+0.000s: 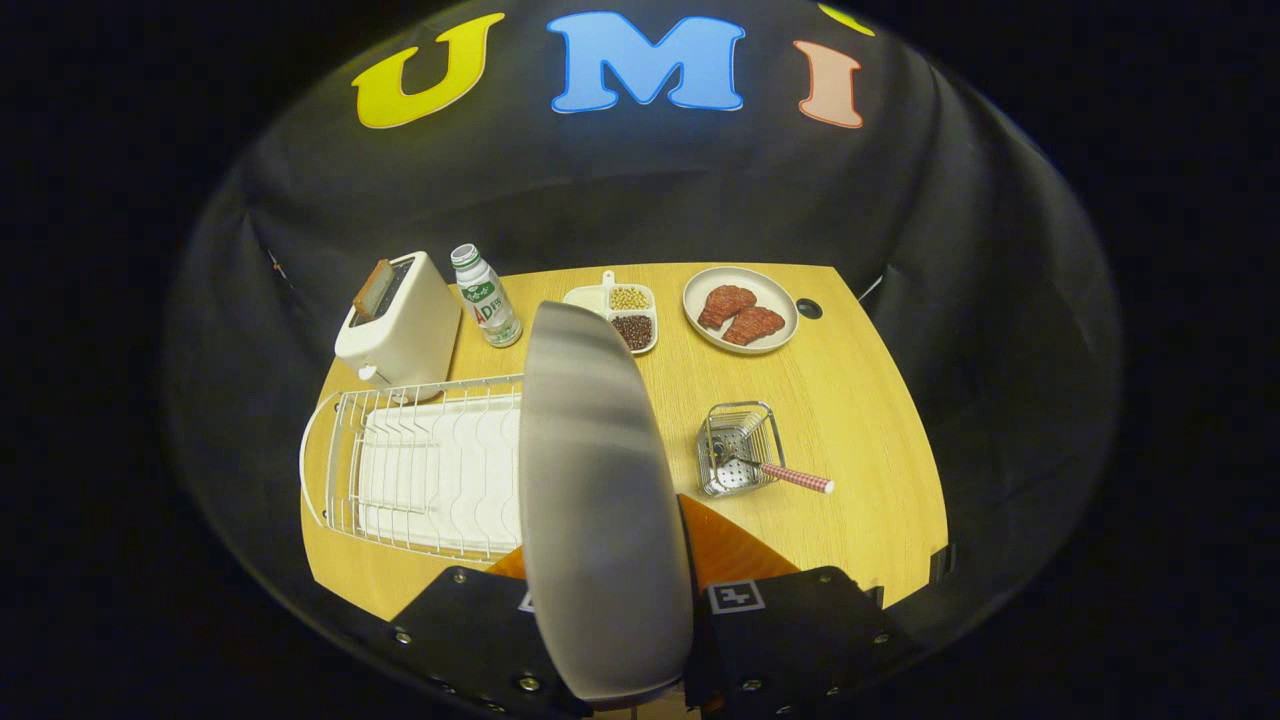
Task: Take the plate from the dish rack, then take the spoon from the basket and place it into the plate.
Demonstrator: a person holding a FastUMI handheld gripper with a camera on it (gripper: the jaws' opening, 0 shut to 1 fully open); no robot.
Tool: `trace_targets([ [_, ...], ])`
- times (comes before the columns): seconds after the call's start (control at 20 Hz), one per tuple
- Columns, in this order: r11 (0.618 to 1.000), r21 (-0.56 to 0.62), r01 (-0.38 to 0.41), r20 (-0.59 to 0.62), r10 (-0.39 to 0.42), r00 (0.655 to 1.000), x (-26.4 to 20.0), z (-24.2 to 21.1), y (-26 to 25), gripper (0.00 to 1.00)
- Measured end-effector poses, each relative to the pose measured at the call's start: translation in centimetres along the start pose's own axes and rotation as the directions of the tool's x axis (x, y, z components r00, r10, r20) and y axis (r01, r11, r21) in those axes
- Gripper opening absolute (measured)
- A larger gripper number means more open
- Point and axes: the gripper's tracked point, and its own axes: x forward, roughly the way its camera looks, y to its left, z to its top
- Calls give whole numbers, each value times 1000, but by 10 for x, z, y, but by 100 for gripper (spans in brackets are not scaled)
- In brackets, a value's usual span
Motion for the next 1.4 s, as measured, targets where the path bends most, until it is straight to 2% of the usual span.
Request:
trace_targets([
  [0.15,999,9,-52,-10,52,999,-1,-17,-9,40],
  [0.4,985,97,-140,-26,144,989,6,-63,-29,41],
  [0.5,984,105,-142,-31,146,989,9,-77,-45,41],
  [0.75,965,164,-204,-11,209,978,22,-106,-73,41],
  [1.15,923,217,-318,-26,331,943,44,-140,-85,41],
  [1.4,904,250,-346,-57,370,927,63,-166,-95,41],
])
